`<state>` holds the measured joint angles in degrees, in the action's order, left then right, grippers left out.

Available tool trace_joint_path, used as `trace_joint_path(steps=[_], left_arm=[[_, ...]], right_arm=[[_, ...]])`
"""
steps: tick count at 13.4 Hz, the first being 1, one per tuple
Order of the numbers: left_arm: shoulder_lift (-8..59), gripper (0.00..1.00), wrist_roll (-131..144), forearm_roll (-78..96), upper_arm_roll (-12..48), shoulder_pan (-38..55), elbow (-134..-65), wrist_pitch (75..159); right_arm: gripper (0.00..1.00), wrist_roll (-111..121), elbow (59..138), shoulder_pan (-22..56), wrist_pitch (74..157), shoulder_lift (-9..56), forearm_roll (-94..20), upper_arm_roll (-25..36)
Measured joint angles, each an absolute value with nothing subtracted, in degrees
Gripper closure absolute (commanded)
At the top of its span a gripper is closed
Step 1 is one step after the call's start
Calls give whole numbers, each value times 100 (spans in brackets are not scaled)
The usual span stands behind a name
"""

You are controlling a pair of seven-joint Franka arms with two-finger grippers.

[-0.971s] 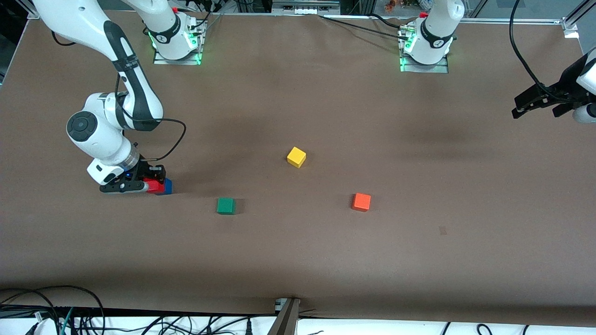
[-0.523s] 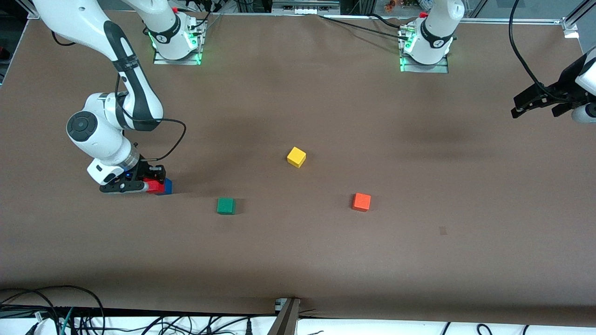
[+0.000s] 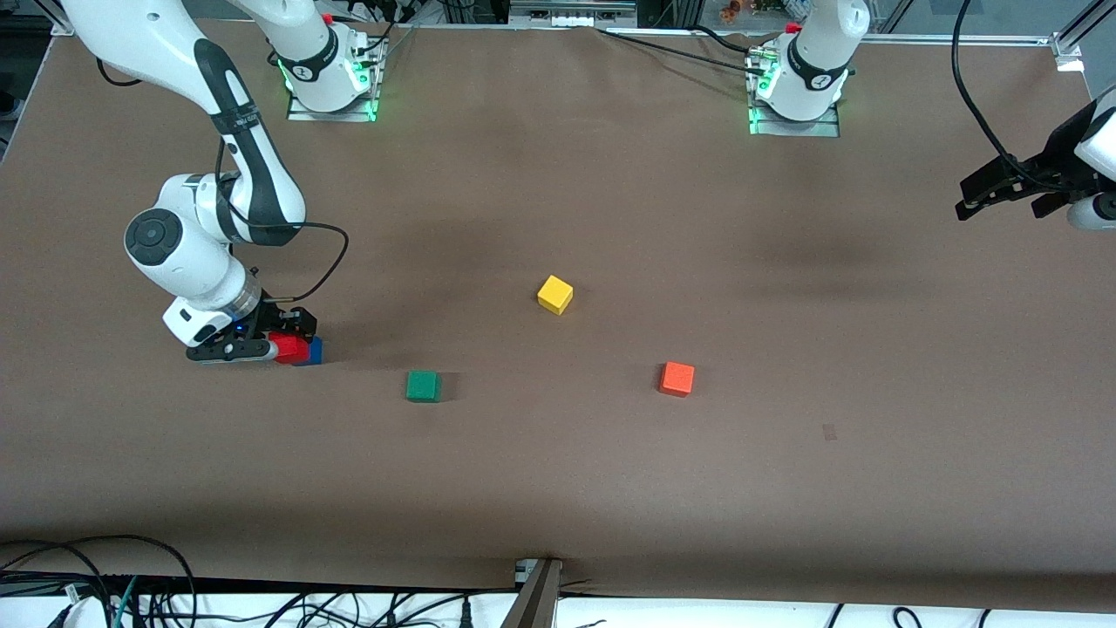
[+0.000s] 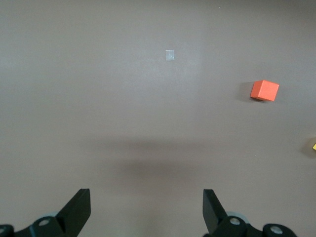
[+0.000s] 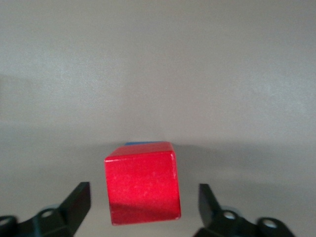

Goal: Pass red block to right arm, stack on blue

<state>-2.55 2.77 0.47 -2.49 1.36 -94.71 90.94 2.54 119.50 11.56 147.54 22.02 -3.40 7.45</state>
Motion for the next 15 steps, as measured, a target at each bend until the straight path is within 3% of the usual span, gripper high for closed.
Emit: trace_joint_path(steps=[4,8,12,15], left_arm=[[-255,0,277,47,-249,135,-9471,9081],[-255,0,277,47,-248,135,-9471,9078],[-255,0,277,-53,-233,135,-9471,9076],[-255,0,277,-57,-222,136,-9472,9075]], right_arm=[[0,255,11684,1156,14055,1928,-340,770],[0,263,10789,1154,12372,1473,-340,808],[0,-25,9339,1156,10047,1219,-342,809],[0,-240,8906,1158,9170,811,-342,809]])
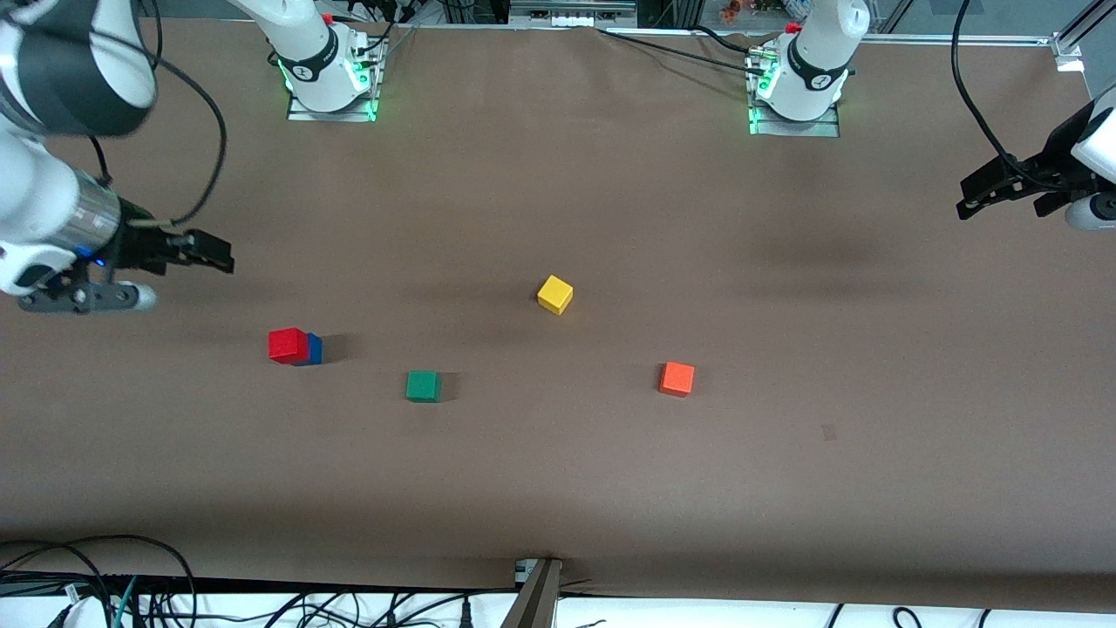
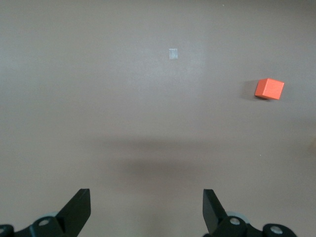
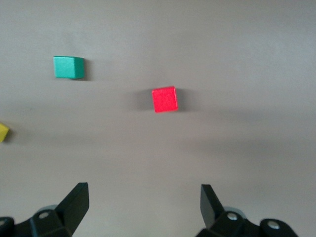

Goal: Pass red block to right arm, stack on blue

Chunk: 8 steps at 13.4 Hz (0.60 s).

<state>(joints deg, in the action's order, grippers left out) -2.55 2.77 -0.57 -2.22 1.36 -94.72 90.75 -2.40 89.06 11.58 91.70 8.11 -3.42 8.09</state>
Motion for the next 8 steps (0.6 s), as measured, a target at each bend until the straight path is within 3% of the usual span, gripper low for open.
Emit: trace_joint_path(steps=[4,8], left_arm=[[-255,0,276,-58,-220,136,-9473,9071],[-255,0,276,-59,-220,135,-9473,9069]], right_arm=[[0,-513,8926,1157,8342,203,-340,750],[0,-539,8942,1155,8254,49,-338,676]])
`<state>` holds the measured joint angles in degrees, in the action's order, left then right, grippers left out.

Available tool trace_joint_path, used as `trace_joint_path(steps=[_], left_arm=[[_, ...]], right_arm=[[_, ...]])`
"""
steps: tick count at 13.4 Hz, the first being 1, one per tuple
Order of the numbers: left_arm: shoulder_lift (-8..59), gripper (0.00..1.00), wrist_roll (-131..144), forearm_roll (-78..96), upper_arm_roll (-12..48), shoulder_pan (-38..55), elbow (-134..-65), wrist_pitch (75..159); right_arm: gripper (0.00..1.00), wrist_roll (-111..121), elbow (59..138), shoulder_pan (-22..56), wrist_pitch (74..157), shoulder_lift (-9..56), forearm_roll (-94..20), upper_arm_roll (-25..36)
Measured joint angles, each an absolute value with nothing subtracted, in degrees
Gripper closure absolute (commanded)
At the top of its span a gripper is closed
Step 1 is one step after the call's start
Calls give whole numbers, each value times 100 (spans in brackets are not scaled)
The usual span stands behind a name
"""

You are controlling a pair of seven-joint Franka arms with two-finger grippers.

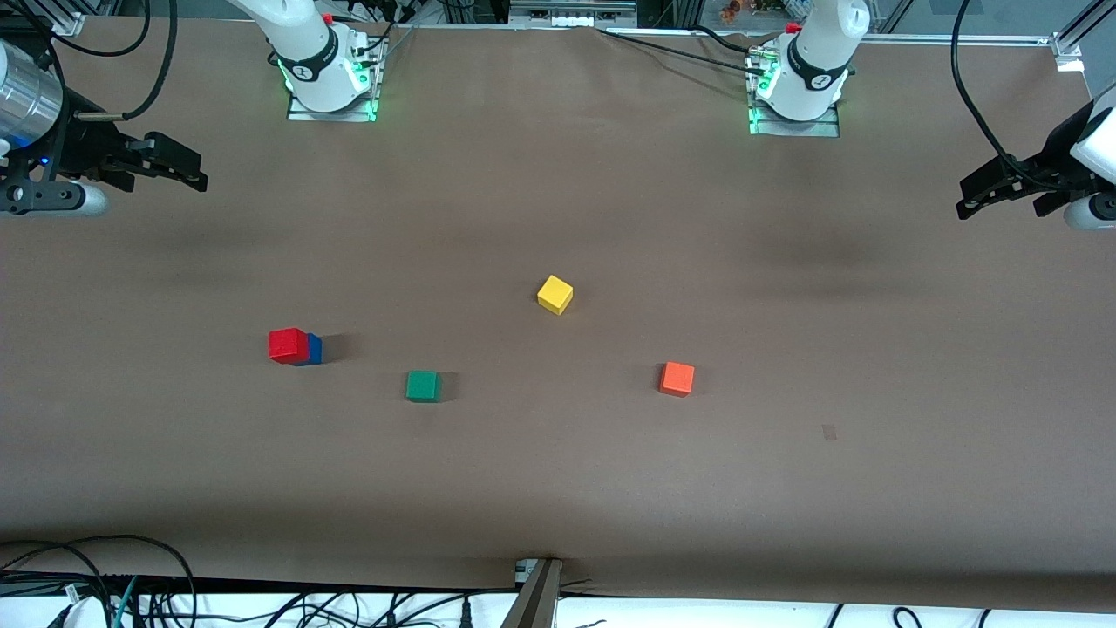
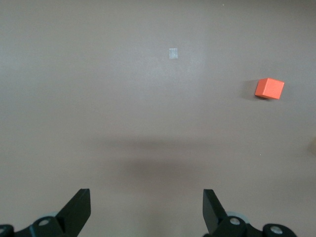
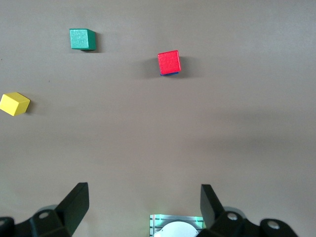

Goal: Pass red block to right arm, stack on blue

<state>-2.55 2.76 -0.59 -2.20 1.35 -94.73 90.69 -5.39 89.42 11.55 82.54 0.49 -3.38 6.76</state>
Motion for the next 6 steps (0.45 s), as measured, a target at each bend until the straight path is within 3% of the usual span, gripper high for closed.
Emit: trace_joint_path(steps=[6], left_arm=[[-255,0,276,-59,-212,136,-9473,9069]], right_arm=[[0,-539,8942,1145,8268,45,-301,677]])
